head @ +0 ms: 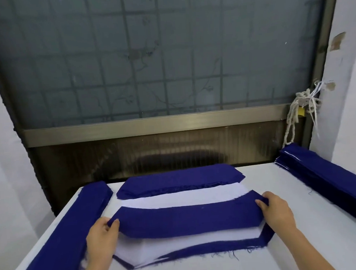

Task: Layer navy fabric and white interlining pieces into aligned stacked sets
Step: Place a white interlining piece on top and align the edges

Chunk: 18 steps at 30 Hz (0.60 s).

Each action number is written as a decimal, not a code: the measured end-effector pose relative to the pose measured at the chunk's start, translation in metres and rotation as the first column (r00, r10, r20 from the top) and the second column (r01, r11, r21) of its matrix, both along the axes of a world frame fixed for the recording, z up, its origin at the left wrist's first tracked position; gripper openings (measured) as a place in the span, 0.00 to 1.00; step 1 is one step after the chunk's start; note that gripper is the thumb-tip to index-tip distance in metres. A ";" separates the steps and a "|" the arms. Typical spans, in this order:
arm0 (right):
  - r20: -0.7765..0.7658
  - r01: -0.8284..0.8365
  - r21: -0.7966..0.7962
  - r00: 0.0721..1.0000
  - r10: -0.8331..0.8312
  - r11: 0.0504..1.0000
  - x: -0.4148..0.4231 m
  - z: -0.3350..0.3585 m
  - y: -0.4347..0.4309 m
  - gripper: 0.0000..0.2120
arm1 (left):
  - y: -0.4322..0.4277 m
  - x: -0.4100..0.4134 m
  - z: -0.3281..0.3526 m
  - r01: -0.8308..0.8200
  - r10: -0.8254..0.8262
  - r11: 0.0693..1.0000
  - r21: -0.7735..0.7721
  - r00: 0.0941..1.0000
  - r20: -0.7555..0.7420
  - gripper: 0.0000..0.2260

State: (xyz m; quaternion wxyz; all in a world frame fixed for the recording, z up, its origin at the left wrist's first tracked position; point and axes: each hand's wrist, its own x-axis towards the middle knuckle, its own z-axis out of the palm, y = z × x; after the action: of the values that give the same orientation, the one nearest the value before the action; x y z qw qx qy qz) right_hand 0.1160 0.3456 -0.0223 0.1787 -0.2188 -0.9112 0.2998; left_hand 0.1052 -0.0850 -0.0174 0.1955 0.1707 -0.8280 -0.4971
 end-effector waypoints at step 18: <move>-0.137 -0.028 -0.075 0.990 0.018 0.997 0.024 -0.026 -0.004 0.06 | 0.002 0.031 -0.015 0.013 -0.016 0.981 -0.193 1.000 -0.017 0.09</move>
State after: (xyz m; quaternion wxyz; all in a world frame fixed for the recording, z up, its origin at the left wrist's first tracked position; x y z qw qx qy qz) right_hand 0.1397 0.3421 -0.0480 0.2287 -0.1939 -0.8871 0.3509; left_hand 0.1364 -0.0829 -0.0320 0.2151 0.1403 -0.8716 -0.4176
